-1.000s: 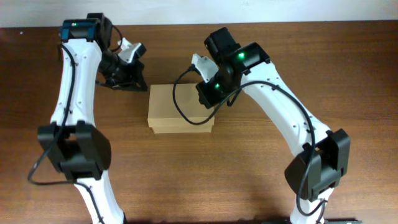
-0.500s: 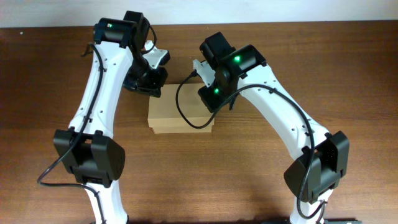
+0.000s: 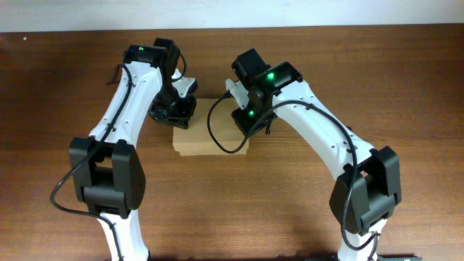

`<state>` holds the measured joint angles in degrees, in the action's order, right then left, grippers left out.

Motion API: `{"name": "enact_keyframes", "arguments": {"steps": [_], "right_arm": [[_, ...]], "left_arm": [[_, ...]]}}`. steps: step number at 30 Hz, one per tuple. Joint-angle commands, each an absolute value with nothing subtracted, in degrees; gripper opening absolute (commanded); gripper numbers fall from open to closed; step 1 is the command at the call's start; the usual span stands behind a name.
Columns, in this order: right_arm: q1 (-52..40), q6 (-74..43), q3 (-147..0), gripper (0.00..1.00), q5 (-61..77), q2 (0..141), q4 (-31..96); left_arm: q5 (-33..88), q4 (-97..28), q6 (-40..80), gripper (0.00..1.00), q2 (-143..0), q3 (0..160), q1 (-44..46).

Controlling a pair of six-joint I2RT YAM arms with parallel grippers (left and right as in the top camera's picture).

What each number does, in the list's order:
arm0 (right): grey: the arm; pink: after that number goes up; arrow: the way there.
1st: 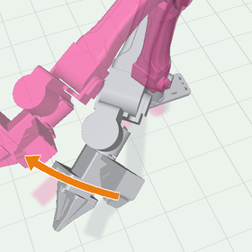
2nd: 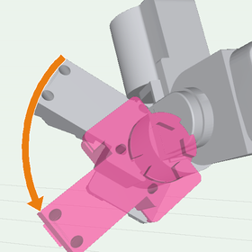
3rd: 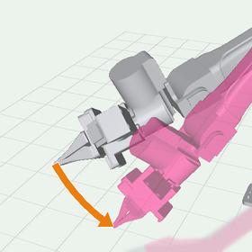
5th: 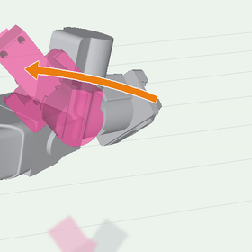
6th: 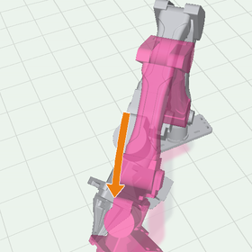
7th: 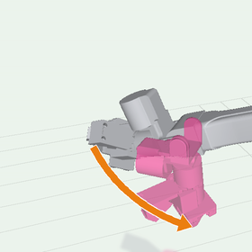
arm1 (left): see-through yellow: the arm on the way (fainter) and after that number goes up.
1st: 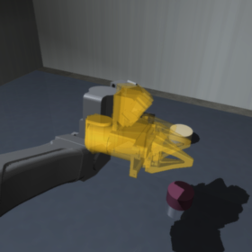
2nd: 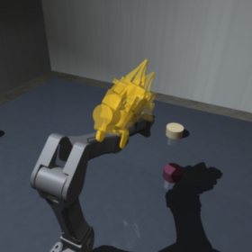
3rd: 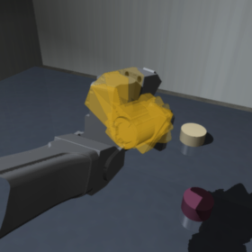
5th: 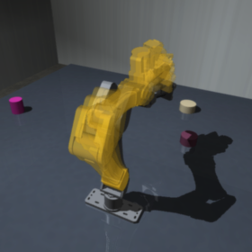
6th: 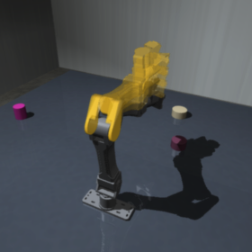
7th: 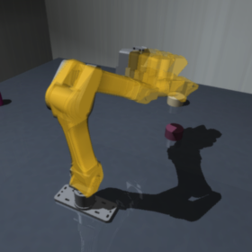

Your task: Pack container

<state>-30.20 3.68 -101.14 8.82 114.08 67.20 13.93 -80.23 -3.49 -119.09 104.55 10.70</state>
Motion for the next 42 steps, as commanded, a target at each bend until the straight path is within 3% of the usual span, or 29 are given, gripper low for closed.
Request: {"name": "enact_keyframes", "arguments": {"steps": [1,7,13,20,25,31,42], "right_arm": [[-30.4,4.0,-96.9,0.04,8.6,114.8,64.9],[-30.3,4.1,-94.4,0.04,8.5,114.8,62.9],[-29.1,4.1,-101.8,0.04,6.4,113.3,65.5],[-24.7,4.0,-122.0,0.04,-1.0,112.4,75.3],[-20.6,3.6,-142.4,0.04,-1.3,112.4,83.9],[-19.1,-0.6,-161.8,0.04,-5.4,111.3,91.8],[-19.1,-2.3,-154.6,0.04,-7.4,98.5,92.5]], "left_arm": [[13.3,-78.4,-2.1,0.02,-118.8,100.5,10.5],[13.7,-77.4,-1.6,0.02,-118.7,99.8,10.5],[13.7,-80.6,-1.7,0.02,-117.9,103.8,10.3],[11.0,-89.8,-1.4,0.03,-116.4,124.8,10.3],[3.6,-96.7,-0.7,0.09,-115.3,147.5,10.3],[0.0,-96.7,2.2,0.11,-109.3,157.1,10.3],[-6.5,-96.7,2.2,0.11,-98.3,154.6,10.3]]}}
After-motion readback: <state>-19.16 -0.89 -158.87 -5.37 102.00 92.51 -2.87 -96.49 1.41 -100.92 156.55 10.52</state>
